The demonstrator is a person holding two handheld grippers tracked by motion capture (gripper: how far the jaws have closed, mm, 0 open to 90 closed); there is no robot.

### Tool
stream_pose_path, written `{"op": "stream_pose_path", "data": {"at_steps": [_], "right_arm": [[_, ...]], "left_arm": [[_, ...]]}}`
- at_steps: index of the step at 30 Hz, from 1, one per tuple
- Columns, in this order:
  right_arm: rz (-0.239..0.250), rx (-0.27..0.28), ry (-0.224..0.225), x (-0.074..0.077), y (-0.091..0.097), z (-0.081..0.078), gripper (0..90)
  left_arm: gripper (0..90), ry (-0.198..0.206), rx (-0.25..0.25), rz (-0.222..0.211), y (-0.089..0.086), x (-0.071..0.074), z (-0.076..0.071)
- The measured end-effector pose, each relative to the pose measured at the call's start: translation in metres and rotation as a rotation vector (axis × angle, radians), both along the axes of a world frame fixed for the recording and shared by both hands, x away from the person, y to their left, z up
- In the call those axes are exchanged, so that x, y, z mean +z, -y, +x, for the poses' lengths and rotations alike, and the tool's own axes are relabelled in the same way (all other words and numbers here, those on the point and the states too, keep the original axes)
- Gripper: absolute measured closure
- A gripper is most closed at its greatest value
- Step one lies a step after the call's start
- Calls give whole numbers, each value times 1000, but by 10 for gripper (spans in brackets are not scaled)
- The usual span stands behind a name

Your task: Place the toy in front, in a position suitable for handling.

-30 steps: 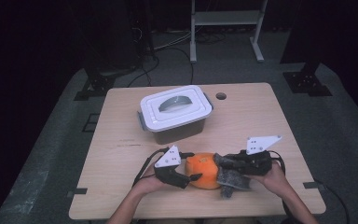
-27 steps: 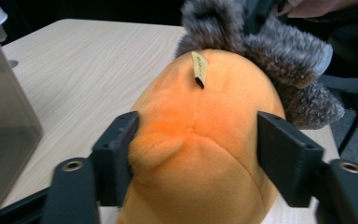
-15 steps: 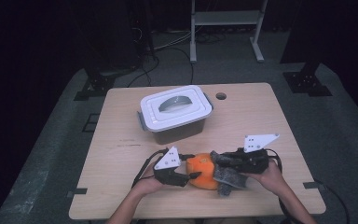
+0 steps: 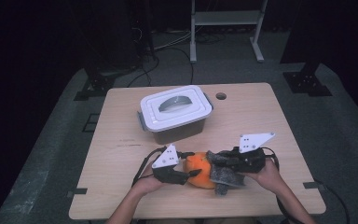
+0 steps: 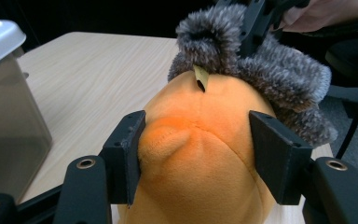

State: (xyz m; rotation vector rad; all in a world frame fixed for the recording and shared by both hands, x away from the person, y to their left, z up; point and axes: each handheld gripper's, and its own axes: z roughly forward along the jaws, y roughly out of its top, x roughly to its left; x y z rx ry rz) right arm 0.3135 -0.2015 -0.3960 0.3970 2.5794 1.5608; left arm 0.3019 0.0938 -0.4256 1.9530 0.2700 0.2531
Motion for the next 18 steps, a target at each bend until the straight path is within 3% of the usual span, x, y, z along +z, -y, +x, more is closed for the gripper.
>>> {"op": "stream_pose_path", "data": {"at_steps": [6, 9, 14, 18], "right_arm": [[0, -25, -33, -10, 13, 1, 762], [-5, -29, -29, -6, 14, 1, 763], [-3, 4, 23, 11, -5, -2, 762], [7, 28, 38, 16, -15, -3, 763]], "left_arm": [[192, -36, -31, -47, -5, -9, 7], [181, -80, -38, -48, -3, -19, 10], [356, -39, -26, 3, 3, -16, 6], [407, -19, -26, -25, 1, -4, 3]]}}
